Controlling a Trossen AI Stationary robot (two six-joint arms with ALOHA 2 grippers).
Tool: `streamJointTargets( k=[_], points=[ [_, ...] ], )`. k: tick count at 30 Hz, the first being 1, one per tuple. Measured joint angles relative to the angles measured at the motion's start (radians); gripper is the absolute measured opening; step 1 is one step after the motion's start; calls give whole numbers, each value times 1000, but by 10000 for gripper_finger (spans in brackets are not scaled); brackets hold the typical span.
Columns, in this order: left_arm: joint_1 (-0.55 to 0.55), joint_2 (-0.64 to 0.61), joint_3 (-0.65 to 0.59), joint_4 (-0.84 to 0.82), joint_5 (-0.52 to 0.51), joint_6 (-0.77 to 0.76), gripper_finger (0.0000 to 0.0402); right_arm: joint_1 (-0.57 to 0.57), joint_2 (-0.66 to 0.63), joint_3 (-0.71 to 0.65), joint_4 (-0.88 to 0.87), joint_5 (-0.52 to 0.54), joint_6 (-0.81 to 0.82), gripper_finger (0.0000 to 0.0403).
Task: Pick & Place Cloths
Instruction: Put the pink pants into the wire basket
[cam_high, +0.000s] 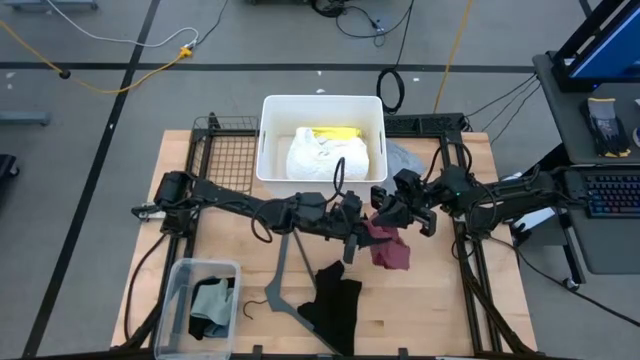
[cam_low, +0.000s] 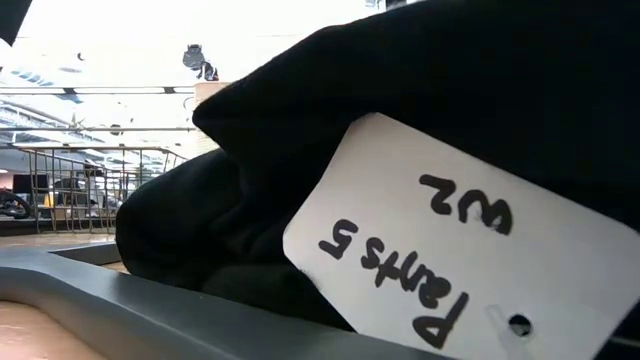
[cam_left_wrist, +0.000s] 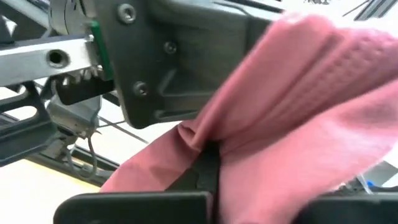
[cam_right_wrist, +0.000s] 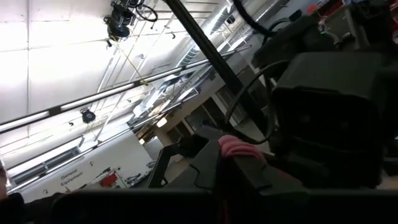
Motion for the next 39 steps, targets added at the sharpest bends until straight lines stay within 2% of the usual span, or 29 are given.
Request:
streamJointTargets(
  k=[7,11,17,21,24,31,35,39],
  points=[
    [22,-14,-1,-63,111,-41,5,-8,0,0,0,-114,45,61],
    [30,-71,-2,-256,129,-51,3,-16,-20,0,-37,-215,78,102],
    [44,-211,-2,-575,119,-25,2,-21,-65,0,-223,-357,76,157],
    [50,-320,-2,-733,50,16,1,-19,-83,0,-341,-495,67,172],
    [53,-404,-2,-815,-21,39,1,-18,-83,0,-411,-552,53,170],
    [52,-592,-2,-991,-210,127,1,-23,-82,0,-591,-535,-47,150],
    [52,-683,-2,-1073,-349,197,1,-27,-82,0,-674,-453,-118,129],
    [53,-759,-2,-1141,-542,283,0,-32,-82,0,-738,-374,-180,92]
  ],
)
